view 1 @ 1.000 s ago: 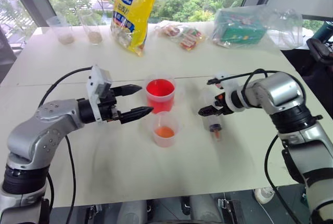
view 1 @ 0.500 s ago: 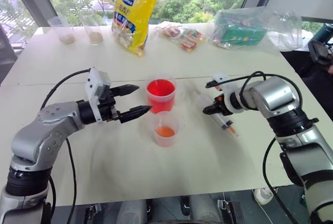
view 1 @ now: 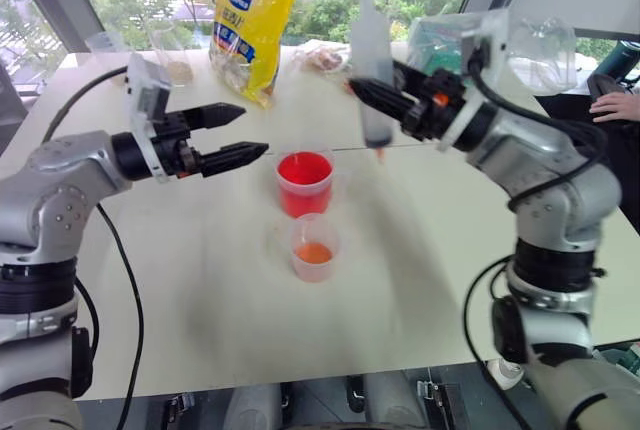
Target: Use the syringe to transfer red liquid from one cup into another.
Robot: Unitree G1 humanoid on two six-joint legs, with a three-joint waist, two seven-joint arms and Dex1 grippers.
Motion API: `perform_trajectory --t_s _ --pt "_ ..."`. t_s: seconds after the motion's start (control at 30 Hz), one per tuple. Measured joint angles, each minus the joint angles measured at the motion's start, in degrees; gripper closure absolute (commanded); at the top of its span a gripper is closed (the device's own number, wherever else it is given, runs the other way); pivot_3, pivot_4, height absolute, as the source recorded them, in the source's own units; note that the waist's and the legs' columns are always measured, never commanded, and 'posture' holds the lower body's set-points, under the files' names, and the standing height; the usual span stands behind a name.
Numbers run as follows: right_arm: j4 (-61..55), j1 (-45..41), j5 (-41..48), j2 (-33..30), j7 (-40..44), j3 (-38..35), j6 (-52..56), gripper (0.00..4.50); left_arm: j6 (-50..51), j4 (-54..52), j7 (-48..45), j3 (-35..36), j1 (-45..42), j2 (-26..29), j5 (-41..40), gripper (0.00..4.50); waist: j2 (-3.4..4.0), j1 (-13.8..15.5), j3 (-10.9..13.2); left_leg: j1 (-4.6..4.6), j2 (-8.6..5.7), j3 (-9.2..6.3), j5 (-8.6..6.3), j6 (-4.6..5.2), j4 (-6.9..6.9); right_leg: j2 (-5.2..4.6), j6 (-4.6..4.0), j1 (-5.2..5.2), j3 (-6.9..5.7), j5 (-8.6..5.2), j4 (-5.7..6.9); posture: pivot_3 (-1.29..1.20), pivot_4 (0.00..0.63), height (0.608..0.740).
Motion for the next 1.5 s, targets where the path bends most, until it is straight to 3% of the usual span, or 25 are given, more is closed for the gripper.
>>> perform_trajectory --t_s 0.2,0.67,1.2,1.5 --pt "9.4 2.03 -2.45 8.33 4.23 6.0 -14.36 3.06 2.05 0.03 -1.19 -0.42 -2.65 -0.01 -0.28 0.0 -0.01 0.36 0.01 -0.06 -0.07 0.0 0.0 0.0 0.01 -0.09 -0.01 0.02 -0.01 0.0 -0.02 0.0 0.15 0.74" --pt "29.29 7.13 -11.55 12.76 8.67 10.6 -36.08 3.06 4.65 -0.1 -3.14 -3.01 -10.08 -4.51 -2.33 0.0 0.02 -0.14 0.02 0.0 -0.04 -0.02 0.11 -0.19 0.0 -0.07 -0.01 -0.03 0.0 0.0 0.16 0.0 0.15 0.74" --pt "34.21 7.25 -14.61 13.7 8.8 11.29 -40.22 3.06 2.26 2.2 -3.99 -7.12 -11.55 -8.26 1.15 0.0 0.02 -0.12 0.02 0.03 -0.05 -0.06 0.14 -0.24 0.01 -0.08 -0.02 -0.16 0.02 -0.01 0.52 0.0 0.15 0.74" --pt "34.3 7.24 -14.64 13.28 9.31 11.22 -40.22 3.06 3.75 2.02 -5.23 -4.14 -10.69 -4.03 -0.07 0.0 0.03 -0.15 0.03 0.02 -0.03 -0.05 0.15 -0.25 0.01 -0.07 -0.04 -0.22 0.04 -0.02 0.56 0.0 0.15 0.74"
